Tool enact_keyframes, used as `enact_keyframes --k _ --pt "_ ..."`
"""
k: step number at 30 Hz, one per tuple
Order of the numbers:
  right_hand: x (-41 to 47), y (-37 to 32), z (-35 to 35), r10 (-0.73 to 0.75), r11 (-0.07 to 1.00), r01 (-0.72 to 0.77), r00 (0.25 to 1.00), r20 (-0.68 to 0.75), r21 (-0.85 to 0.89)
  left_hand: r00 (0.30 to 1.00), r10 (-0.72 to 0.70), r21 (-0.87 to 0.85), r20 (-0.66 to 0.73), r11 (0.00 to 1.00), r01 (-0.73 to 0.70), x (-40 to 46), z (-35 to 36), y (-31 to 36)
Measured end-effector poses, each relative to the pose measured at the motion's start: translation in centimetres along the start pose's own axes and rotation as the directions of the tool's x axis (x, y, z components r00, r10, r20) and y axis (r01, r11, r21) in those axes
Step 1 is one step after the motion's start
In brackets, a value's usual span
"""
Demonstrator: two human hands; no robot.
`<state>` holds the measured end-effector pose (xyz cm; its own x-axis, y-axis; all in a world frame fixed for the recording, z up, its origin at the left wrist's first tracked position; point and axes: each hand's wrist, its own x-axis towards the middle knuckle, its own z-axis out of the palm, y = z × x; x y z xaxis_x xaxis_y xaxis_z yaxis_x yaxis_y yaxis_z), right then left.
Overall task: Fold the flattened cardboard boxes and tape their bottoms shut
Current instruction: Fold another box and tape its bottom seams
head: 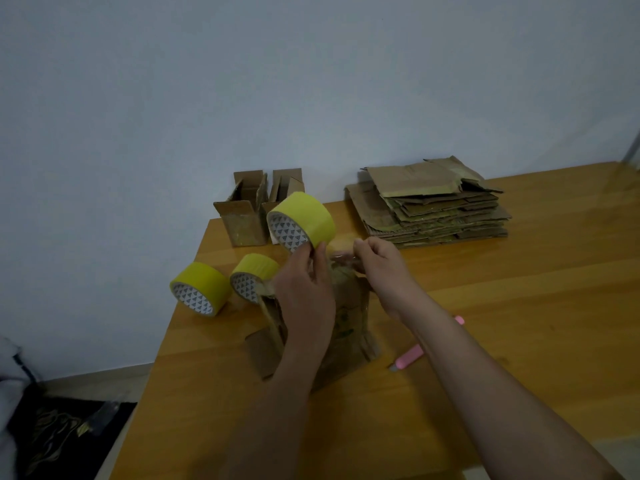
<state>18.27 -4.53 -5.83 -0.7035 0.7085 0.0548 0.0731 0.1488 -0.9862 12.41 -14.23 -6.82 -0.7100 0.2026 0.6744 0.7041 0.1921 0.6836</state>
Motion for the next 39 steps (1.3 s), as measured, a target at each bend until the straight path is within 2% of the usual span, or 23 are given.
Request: enact_keyframes --k 2,6,10,13,15,19,25,31,35,39 --pt "-0.3 0.0 -0.2 0.034 0.993 -0.033 0.999 -0.003 0.117 0.999 0.048 0.002 -0.004 0.999 -0.048 0.1 0.2 -0.5" --pt "-0.2 -0.4 -0.7 0.078 0.971 -0.077 0.997 0.006 0.226 0.991 0.130 0.007 -0.031 0.991 -0.130 0.0 -0.2 -0.9" --pt "0.3 -0.2 -0.5 0.075 0.978 -0.071 0.997 -0.015 0.195 0.990 0.138 0.036 -0.030 0.990 -0.137 -0.1 0.0 -1.3" --pt "0.4 0.2 -0.6 0.089 0.975 -0.082 0.996 -0.026 0.204 0.993 0.112 0.099 0.021 0.989 -0.114 -0.1 0.3 -1.4" --pt "0.5 0.2 -0.7 0.071 0.989 -0.063 0.996 -0.055 0.132 0.995 0.068 0.110 0.073 0.991 -0.076 -0.1 0.3 -1.4" --pt "0.3 -0.3 -0.8 -0.092 0.988 0.071 0.985 -0.144 -0.140 0.996 0.017 0.109 0.083 0.994 -0.026 -0.1 -0.1 -1.1" --pt "0.6 -0.5 -1.2 -0.069 0.963 0.051 0.996 -0.059 -0.264 0.996 0.001 0.178 0.085 0.984 -0.016 -0.6 0.0 -0.7" --pt "1.1 -0.2 -1.8 0.013 0.948 -0.040 0.996 -0.087 -0.315 0.993 0.016 0.219 0.114 0.975 -0.041 -0.5 0.2 -0.6" --pt "1.1 0.4 -1.8 -0.008 0.938 -0.032 0.993 -0.115 -0.344 0.991 0.025 0.167 0.132 0.985 -0.047 -0.5 0.1 -1.0" --pt "1.2 1.1 -1.9 0.011 0.932 -0.042 0.996 -0.086 -0.359 0.994 0.062 0.138 0.085 0.988 -0.074 -0.5 0.0 -1.2"
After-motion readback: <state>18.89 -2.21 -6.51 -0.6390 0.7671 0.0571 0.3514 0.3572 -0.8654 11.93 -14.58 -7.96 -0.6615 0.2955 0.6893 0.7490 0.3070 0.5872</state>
